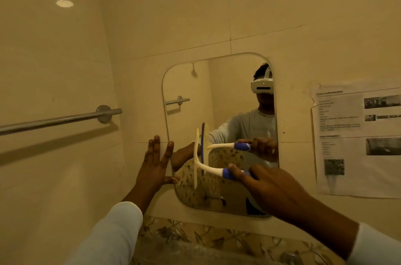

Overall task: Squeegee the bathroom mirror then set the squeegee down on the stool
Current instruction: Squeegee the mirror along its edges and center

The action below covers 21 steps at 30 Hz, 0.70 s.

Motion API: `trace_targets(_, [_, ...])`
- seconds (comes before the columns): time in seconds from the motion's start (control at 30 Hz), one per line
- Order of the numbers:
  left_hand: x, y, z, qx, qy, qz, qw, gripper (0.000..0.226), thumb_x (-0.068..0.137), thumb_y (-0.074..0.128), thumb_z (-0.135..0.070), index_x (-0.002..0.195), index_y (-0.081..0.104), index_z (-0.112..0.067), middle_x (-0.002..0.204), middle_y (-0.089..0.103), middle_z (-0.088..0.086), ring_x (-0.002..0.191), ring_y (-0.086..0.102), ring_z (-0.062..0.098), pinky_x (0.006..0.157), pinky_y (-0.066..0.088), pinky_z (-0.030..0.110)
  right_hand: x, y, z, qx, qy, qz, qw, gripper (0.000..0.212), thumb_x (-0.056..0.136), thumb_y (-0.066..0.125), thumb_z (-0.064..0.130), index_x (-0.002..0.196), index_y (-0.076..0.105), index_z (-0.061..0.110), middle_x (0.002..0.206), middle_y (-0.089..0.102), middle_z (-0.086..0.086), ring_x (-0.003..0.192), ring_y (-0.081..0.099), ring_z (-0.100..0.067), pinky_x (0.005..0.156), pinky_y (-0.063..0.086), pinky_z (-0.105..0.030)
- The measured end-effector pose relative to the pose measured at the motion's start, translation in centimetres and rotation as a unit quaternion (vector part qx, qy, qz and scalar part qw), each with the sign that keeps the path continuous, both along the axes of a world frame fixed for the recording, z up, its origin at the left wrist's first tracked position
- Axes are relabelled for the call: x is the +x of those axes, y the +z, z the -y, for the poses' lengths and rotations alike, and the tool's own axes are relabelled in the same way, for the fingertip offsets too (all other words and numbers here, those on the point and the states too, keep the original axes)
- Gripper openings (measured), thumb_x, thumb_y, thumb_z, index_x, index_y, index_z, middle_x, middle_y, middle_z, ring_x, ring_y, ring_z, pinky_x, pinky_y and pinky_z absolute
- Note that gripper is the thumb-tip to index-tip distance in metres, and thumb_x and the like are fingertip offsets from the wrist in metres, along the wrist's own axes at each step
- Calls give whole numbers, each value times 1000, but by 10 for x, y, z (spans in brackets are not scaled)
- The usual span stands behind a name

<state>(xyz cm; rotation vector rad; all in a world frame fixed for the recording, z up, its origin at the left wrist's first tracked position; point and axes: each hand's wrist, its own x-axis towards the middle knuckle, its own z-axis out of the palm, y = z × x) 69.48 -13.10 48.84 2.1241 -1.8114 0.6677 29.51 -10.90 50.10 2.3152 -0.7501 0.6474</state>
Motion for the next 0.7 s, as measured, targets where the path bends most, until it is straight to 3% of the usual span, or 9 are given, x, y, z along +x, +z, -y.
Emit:
trace_targets(0.13, [1, -1, -2, -8, -13, -10, 1000, 147, 61, 81, -71, 156, -23, -30, 158, -42, 17, 147, -33, 41, 124, 6, 56, 44, -1, 13, 3, 16, -4, 1000, 95, 44, 109, 32, 132, 77, 22, 70, 64, 0, 48, 54, -9, 46, 22, -19])
trace_targets(0.23, [1, -1, -2, -15, -17, -16, 1000, 146, 62, 84, -66, 157, -20, -29, 159, -40, 16, 148, -33, 40, 124, 7, 57, 63, -1, 18, -6, 29, -6, 1000, 86, 50, 107, 34, 130, 78, 24, 68, 63, 2, 49, 54, -7, 46, 24, -19])
trace_targets(0.4, [-1, -3, 2, -12, -6, -20, 1000, 148, 63, 82, -68, 154, -27, -27, 157, -43, 16, 147, -35, 39, 125, 7, 55, 82, -1, 22, -21, 25, -41, 999, 79, 63, 102, 34, 136, 74, 26, 74, 66, 1, 54, 59, -11, 42, 42, -23])
trace_targets(0.57, [1, -4, 3, -7, 0, -20, 1000, 149, 65, 81, -69, 151, -33, -25, 154, -49, 13, 146, -38, 37, 126, 5, 55, 91, 3, 14, 7, 34, -68, 997, 74, 70, 97, 36, 139, 71, 27, 77, 68, 0, 59, 64, -13, 49, 33, -24])
trace_targets(0.63, [1, -4, 4, -12, -3, -27, 1000, 149, 64, 82, -67, 152, -30, -26, 155, -47, 14, 146, -37, 37, 126, 5, 55, 92, 1, 15, 5, 49, -62, 997, 72, 90, 83, 32, 155, 54, 26, 93, 69, -5, 74, 67, -19, 57, 36, -28])
trace_targets(0.7, [1, -4, 4, -10, 2, -24, 1000, 149, 64, 82, -69, 151, -32, -26, 155, -47, 15, 146, -37, 38, 126, 5, 55, 93, -3, 21, 30, 60, -33, 997, 70, 108, 57, 26, 169, 23, 26, 116, 64, -14, 95, 66, -28, 68, 43, -35])
